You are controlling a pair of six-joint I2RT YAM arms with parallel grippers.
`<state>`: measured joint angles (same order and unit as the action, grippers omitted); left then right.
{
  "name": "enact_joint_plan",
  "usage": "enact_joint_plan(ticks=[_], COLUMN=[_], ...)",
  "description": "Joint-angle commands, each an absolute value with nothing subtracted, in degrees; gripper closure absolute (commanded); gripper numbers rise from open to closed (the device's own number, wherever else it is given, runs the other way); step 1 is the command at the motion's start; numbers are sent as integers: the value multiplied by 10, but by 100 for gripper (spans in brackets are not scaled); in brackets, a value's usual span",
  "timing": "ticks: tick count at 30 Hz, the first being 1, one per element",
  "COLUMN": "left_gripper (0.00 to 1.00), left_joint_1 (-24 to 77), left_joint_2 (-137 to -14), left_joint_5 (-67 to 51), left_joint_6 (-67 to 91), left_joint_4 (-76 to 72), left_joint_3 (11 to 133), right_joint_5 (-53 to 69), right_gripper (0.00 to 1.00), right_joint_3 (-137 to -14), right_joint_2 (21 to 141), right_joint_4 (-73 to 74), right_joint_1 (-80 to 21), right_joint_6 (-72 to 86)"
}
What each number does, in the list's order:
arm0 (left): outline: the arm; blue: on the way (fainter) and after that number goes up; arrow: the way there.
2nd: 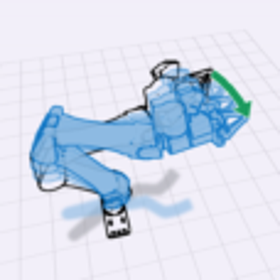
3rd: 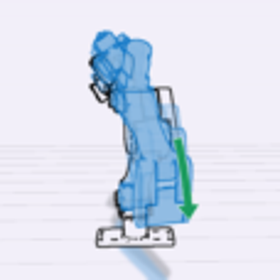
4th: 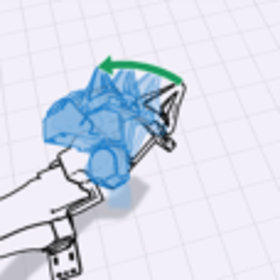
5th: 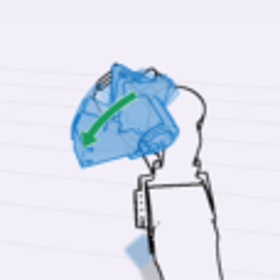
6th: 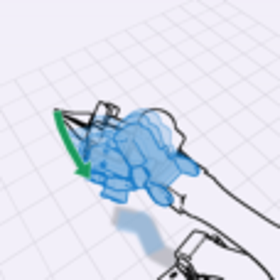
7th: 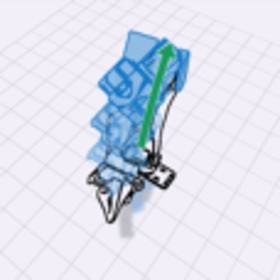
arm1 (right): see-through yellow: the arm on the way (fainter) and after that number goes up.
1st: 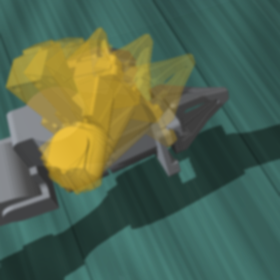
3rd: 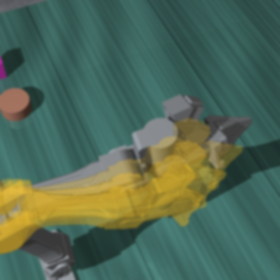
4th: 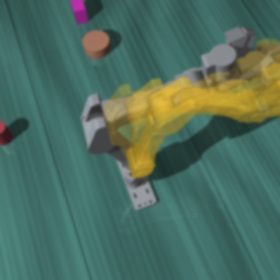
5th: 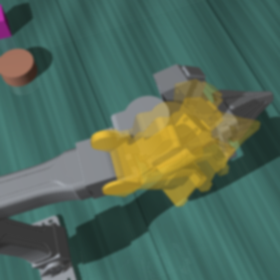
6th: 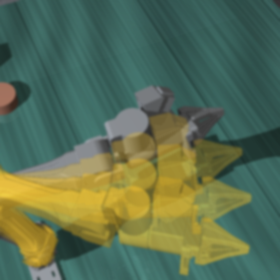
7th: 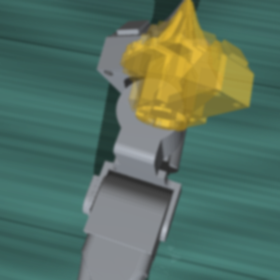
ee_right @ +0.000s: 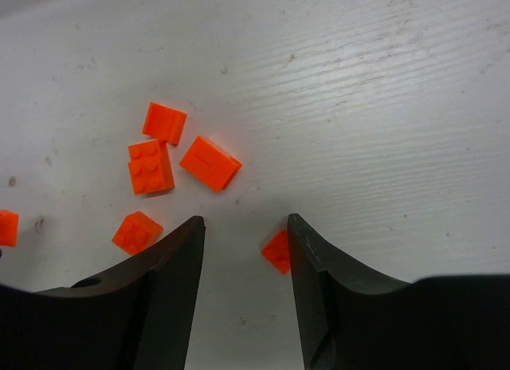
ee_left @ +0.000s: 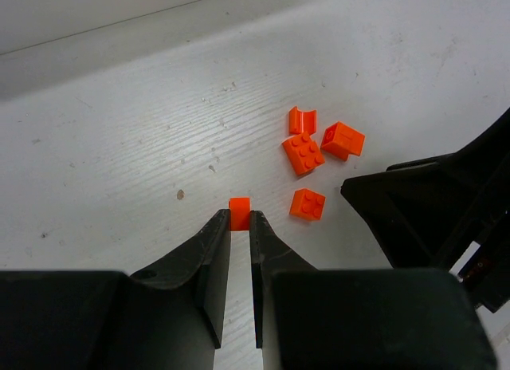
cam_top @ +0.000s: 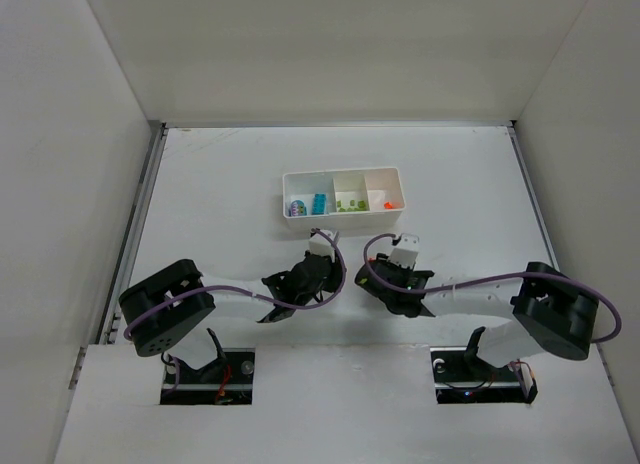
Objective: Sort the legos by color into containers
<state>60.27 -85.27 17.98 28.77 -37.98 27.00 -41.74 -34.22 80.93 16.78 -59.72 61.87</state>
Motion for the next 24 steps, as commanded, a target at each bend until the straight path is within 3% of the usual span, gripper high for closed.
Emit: enact_joint_plan(ticks=[1, 15, 24], left_gripper=[89, 89, 89], left_joint_1=[604, 596, 597], left_joint_2=[-831, -826, -827], left_joint_5=[184, 181, 178], left_joint_6=[288, 294, 295], left_joint_4=[-404, -406, -406], left_joint_3=[265, 260, 260], right_joint_5=[-405, -477, -473], right_gripper=[50, 47, 48], right_joint_3=[-340, -393, -375], right_joint_2=[816, 814, 795], right_joint_4=[140, 315, 335], right_joint_1=[-623, -683, -680], right_joint_6=[648, 728, 777])
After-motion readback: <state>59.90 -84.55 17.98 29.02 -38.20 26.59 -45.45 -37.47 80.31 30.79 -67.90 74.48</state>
